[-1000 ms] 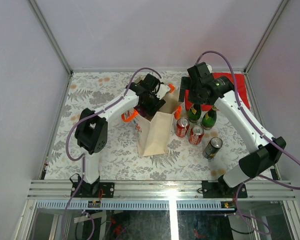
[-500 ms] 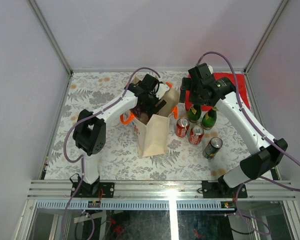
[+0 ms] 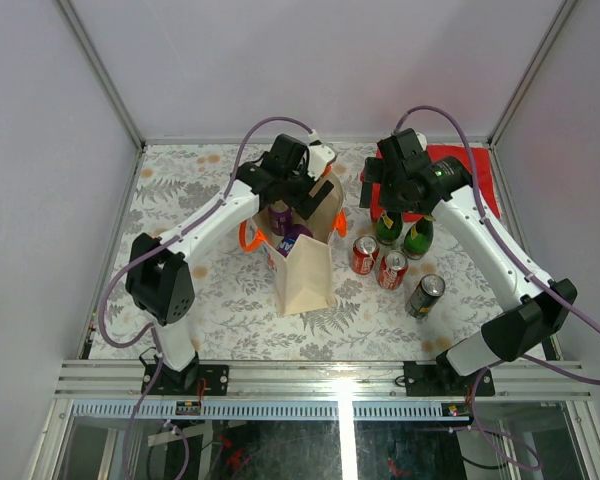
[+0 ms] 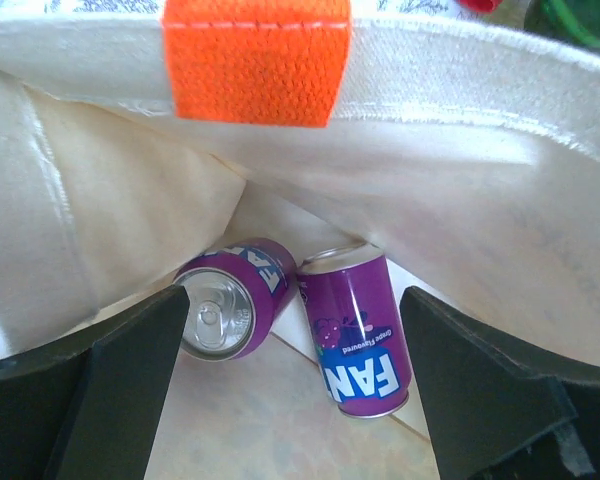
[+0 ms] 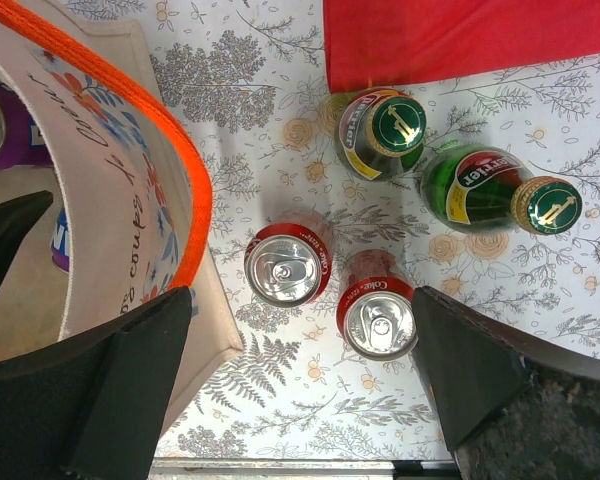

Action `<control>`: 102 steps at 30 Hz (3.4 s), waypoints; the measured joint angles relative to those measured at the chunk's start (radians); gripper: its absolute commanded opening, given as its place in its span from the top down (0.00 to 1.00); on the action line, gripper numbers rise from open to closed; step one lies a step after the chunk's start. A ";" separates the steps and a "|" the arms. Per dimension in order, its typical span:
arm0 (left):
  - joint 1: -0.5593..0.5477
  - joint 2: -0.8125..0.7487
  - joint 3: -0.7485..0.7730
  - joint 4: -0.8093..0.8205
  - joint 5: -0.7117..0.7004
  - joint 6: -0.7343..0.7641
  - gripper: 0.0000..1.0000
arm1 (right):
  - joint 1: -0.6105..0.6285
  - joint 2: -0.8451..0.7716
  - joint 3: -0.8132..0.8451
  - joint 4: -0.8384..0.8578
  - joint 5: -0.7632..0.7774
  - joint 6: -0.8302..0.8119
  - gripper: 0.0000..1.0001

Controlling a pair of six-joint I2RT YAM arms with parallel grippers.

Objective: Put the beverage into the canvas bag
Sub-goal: Place the drink in the canvas bag, then adjust the drink in the canvas bag.

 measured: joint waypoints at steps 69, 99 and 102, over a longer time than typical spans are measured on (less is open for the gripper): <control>-0.109 -0.320 -0.401 -0.207 0.356 0.732 0.26 | -0.066 0.309 0.423 -0.192 -0.063 -0.129 0.01; -0.051 -0.032 -0.306 0.012 0.121 0.224 0.29 | -0.097 0.315 0.407 -0.189 -0.087 -0.138 0.01; -0.051 -0.034 -0.314 0.009 0.129 0.196 0.30 | -0.097 0.315 0.389 -0.183 -0.087 -0.138 0.01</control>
